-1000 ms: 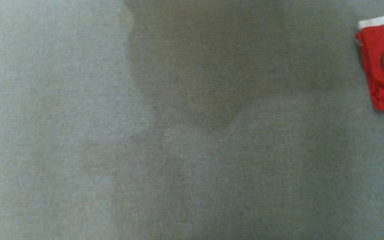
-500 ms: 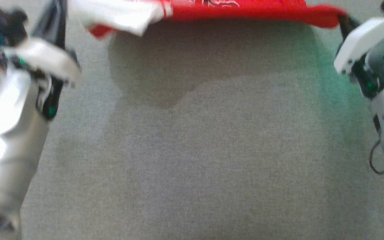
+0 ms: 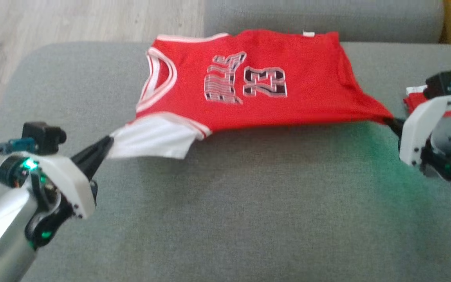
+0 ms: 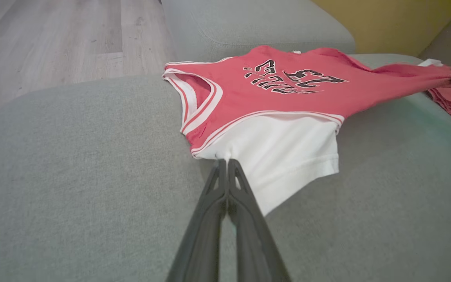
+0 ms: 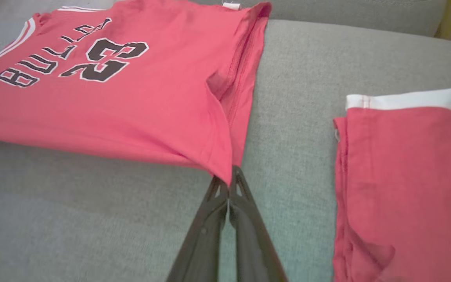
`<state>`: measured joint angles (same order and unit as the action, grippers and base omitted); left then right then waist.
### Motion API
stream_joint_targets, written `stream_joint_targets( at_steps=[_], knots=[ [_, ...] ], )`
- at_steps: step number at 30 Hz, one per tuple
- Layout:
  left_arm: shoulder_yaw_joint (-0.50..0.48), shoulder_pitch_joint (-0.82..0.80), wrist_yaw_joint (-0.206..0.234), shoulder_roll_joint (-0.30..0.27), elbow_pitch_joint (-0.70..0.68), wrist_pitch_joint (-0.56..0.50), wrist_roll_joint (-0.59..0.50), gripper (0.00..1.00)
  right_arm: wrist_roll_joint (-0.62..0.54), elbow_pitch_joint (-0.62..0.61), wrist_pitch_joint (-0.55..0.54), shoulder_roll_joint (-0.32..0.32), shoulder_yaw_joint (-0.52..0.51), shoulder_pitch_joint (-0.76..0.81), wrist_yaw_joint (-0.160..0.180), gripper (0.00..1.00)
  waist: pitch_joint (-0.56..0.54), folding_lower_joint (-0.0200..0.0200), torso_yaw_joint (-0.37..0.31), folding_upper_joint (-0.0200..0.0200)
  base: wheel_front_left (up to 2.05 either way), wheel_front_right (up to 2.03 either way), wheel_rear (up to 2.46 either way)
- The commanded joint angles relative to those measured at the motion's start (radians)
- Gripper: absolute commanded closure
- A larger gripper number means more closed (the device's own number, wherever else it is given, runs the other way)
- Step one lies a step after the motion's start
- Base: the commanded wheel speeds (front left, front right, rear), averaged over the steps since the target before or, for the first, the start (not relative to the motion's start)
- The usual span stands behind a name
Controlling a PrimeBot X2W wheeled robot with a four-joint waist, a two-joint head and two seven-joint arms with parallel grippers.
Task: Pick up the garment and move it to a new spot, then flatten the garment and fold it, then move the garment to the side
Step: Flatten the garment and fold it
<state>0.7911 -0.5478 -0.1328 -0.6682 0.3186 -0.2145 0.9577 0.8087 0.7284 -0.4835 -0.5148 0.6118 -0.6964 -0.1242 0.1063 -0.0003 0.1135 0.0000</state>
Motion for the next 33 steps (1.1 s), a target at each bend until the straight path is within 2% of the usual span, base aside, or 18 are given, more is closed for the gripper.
stream_joint_targets(
  at_steps=[1,10,15,18,25,33],
  knots=[
    [-0.048,-0.037,0.002,-0.065,-0.035,-0.006,0.009,1.00,0.018,-0.034,-0.009,-0.036,0.006,0.008,-0.007,1.00,-0.020,0.0003,0.002,0.0000,0.00,0.00,0.00],
    [-0.027,0.105,0.048,-0.176,-0.241,-0.135,0.105,1.00,0.151,-0.167,-0.154,-0.106,0.051,0.149,-0.007,1.00,-0.095,0.0003,-0.011,0.0000,0.00,0.00,0.00],
    [-0.019,0.175,0.089,-0.232,-0.337,-0.176,0.142,1.00,0.224,-0.249,-0.270,-0.135,0.057,0.238,-0.007,1.00,-0.133,0.0003,-0.023,0.0000,0.00,0.00,0.00],
    [-0.016,0.197,0.112,-0.254,-0.374,-0.188,0.146,1.00,0.247,-0.311,-0.296,-0.152,0.041,0.272,-0.007,1.00,-0.136,0.0003,-0.028,0.0000,0.00,0.00,0.00],
    [-0.018,0.162,0.140,-0.251,-0.385,-0.199,0.114,1.00,0.222,-0.373,-0.308,-0.129,-0.031,0.280,-0.007,1.00,-0.101,0.0003,-0.038,0.0000,0.00,0.00,0.00],
    [-0.015,0.033,0.118,-0.217,-0.304,-0.258,0.072,1.00,0.165,-0.374,-0.319,-0.062,-0.108,0.212,-0.007,1.00,-0.025,0.0003,-0.055,0.0000,0.00,0.00,0.00]
  ],
)
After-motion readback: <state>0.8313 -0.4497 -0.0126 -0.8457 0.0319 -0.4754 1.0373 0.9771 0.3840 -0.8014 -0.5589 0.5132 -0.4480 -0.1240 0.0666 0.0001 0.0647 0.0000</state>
